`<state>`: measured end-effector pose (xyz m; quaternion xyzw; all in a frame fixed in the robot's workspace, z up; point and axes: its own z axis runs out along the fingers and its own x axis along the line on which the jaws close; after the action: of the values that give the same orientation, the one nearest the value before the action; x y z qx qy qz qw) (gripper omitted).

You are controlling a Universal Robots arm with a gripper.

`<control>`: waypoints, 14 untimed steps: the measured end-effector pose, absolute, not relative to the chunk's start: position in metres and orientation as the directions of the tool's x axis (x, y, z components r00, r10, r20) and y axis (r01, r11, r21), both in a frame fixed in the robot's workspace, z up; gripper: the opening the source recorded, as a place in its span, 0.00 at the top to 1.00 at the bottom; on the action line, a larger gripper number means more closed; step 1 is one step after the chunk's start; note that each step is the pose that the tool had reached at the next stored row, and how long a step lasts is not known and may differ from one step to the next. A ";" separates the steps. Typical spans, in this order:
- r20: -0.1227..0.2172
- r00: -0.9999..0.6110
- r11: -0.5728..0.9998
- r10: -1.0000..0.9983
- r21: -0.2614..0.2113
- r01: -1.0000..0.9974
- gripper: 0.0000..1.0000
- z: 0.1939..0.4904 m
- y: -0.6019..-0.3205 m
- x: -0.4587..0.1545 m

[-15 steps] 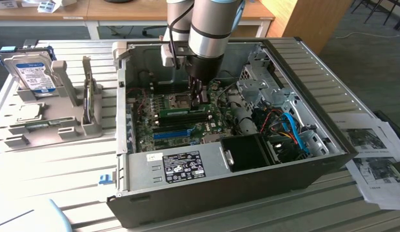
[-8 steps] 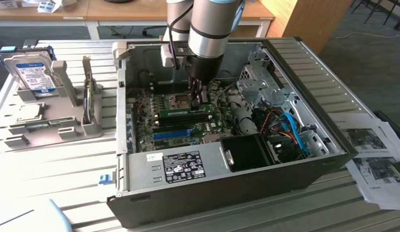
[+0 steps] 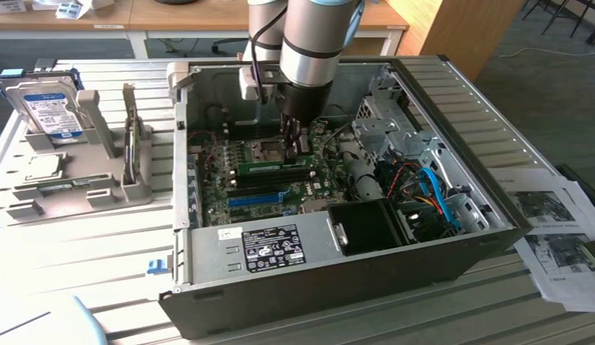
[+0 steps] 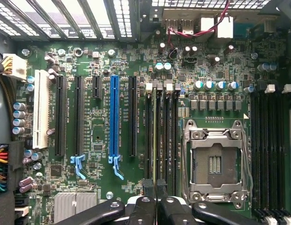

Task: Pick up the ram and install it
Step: 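Insert the ram into the slot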

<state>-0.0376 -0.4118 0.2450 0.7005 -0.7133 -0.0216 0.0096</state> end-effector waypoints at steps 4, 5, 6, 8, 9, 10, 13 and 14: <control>-0.017 -0.018 0.018 -1.000 0.044 -0.999 0.89 0.241 -0.412 -0.038; -0.016 -0.019 0.018 -1.000 0.043 -0.999 0.89 0.241 -0.412 -0.038; -0.016 -0.019 0.018 -1.000 0.043 -0.999 0.89 0.240 -0.412 -0.038; -0.016 -0.018 0.018 -1.000 0.043 -0.999 0.89 0.238 -0.412 -0.038; -0.017 -0.018 0.018 -1.000 0.043 -0.999 0.89 0.237 -0.412 -0.038; -0.017 -0.018 0.018 -1.000 0.043 -0.999 0.89 0.237 -0.412 -0.038; -0.016 -0.019 0.018 -1.000 0.043 -0.999 0.89 0.237 -0.412 -0.038; -0.016 -0.018 0.018 -1.000 0.043 -0.999 0.89 0.237 -0.412 -0.038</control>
<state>-0.0376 -0.4118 0.2368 0.7005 -0.7133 -0.0211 0.0092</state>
